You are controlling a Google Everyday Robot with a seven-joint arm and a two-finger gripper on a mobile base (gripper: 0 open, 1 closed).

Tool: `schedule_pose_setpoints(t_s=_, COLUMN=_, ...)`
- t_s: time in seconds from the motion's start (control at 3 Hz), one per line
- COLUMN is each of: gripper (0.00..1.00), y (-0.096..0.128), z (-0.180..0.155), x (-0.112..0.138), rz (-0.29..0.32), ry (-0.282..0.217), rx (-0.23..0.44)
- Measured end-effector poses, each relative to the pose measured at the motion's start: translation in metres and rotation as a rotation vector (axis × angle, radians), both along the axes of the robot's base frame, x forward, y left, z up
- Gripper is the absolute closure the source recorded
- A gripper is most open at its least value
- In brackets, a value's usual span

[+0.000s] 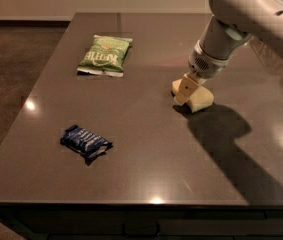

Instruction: Move sponge near rxbar blueberry

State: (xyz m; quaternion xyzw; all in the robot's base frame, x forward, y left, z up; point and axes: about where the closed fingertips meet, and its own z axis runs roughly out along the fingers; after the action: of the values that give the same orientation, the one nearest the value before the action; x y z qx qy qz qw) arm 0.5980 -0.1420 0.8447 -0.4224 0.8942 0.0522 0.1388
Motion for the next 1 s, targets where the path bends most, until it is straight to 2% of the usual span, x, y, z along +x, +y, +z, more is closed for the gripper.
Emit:
schedule_pose_setpoints(t_s=0.33, gripper=0.61, y=0.009, z=0.005, x=-0.003, rz=0.028, ry=0.01, rx=0.006)
schedule_pose_setpoints(t_s=0.67, gripper=0.85, y=0.044, z=0.012, x=-0.015, rz=0.129, ry=0.029, rx=0.024)
schedule_pose_setpoints(t_s=1.0, gripper=1.0, y=0.097, z=0.011, x=-0.037, rz=0.303, ry=0.051, rx=0.04)
